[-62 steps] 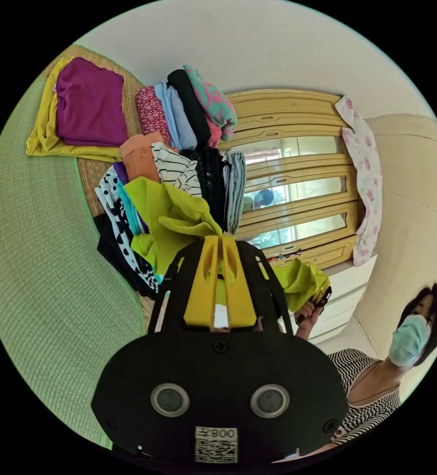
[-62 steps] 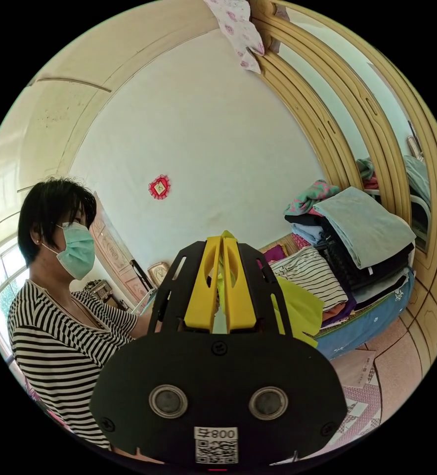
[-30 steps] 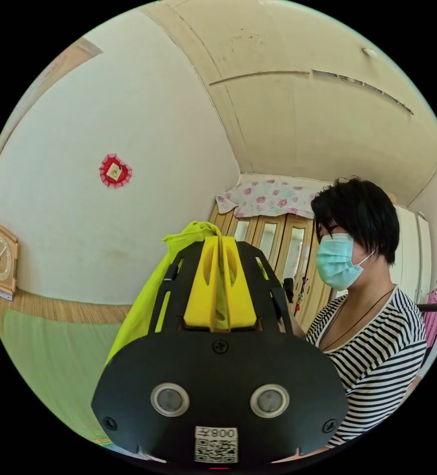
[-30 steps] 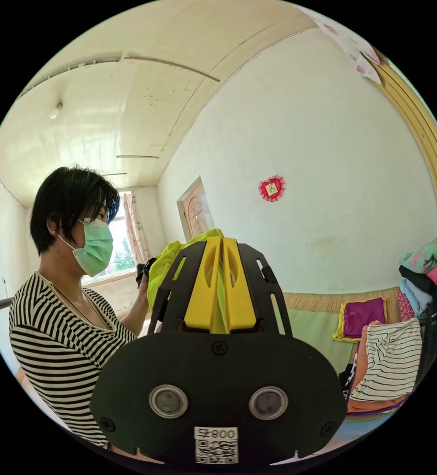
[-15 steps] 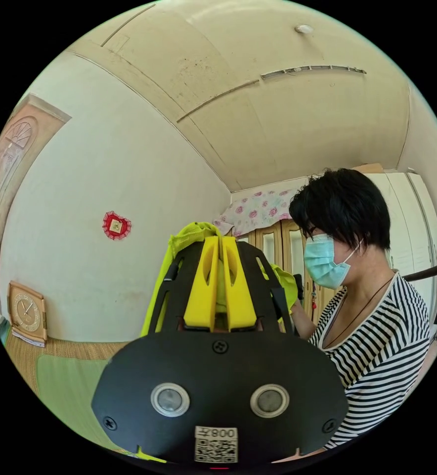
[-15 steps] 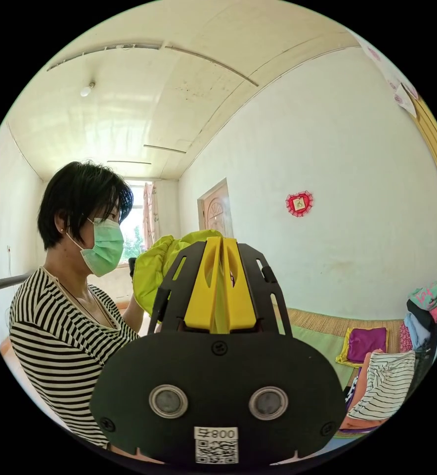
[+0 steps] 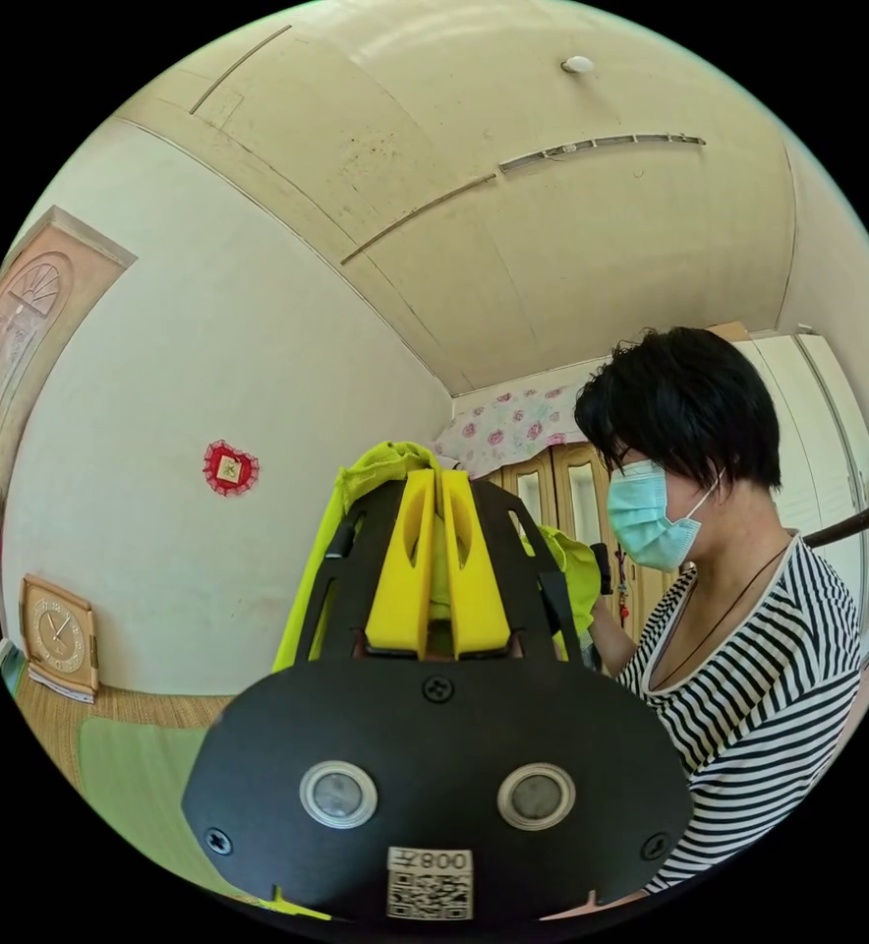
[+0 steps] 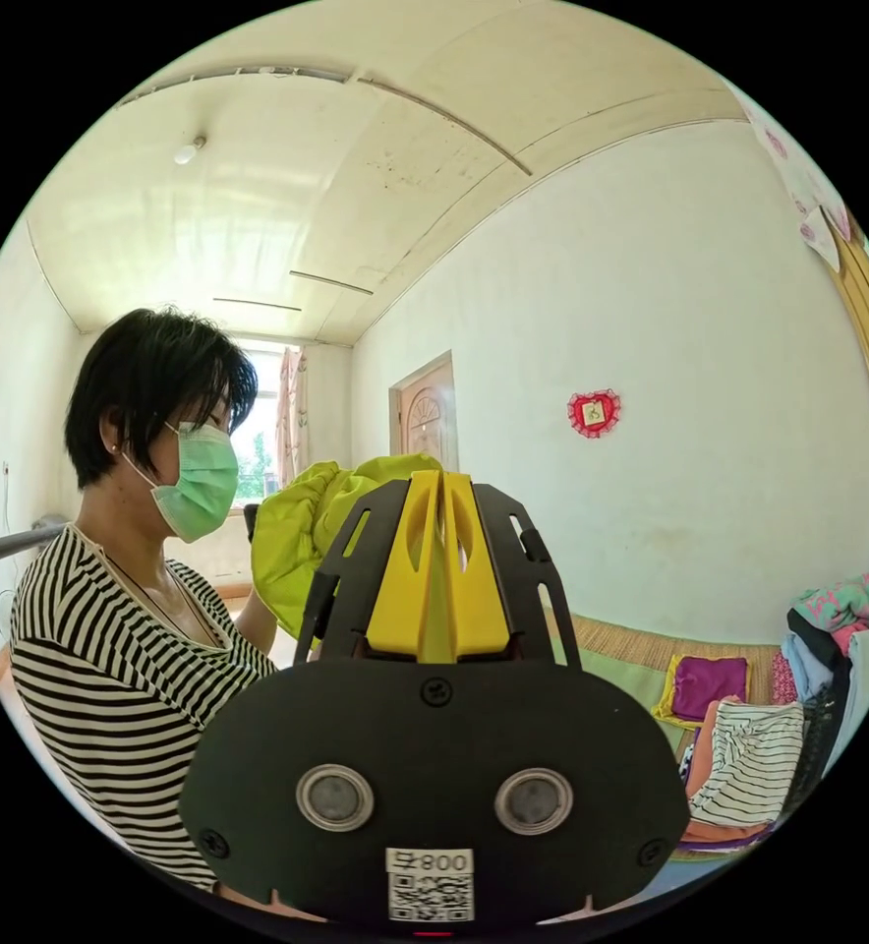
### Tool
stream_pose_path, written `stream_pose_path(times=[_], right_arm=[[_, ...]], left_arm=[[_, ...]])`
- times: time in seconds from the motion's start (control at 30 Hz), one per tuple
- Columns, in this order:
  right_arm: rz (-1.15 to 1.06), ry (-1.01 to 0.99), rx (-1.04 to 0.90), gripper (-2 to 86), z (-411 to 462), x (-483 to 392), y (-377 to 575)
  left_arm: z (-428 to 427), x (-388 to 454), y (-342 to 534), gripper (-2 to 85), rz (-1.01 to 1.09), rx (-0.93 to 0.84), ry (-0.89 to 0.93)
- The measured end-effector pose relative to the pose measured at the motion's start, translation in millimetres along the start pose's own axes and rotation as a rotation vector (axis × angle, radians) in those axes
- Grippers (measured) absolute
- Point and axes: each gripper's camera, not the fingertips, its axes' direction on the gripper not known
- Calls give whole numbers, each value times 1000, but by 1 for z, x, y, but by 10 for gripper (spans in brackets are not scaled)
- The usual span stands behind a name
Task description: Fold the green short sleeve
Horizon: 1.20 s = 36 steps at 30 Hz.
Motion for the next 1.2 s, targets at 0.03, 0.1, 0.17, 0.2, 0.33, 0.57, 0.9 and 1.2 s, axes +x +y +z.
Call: stream_pose_path(times=[0.03, 0.1, 0.17, 0.2, 0.33, 0.57, 0.9, 1.2], right_arm=[[2, 7, -5, 2, 6, 7, 0], [7, 19, -17, 2, 19, 21, 1], [10, 35, -33, 2, 35, 38, 1], [13, 45, -45, 2, 48, 51, 0], [47, 60, -97, 2, 105, 117, -1], [143, 186, -238, 2, 233, 277, 19], [458, 363, -567, 3, 471, 628, 146], [855, 401, -863, 8, 533, 816, 312]], left_arm=[[1, -4, -3, 11, -2, -2, -5], [5, -13, -7, 11, -10, -12, -8], [13, -30, -12, 10, -19, -31, -21], [15, -36, -13, 10, -22, -39, -30], [42, -88, -16, 10, -49, -102, -97], [137, -245, 10, 10, -177, -302, -200], [305, -500, 140, 26, -378, -719, -420], [307, -632, 265, 95, -798, -1079, -531]])
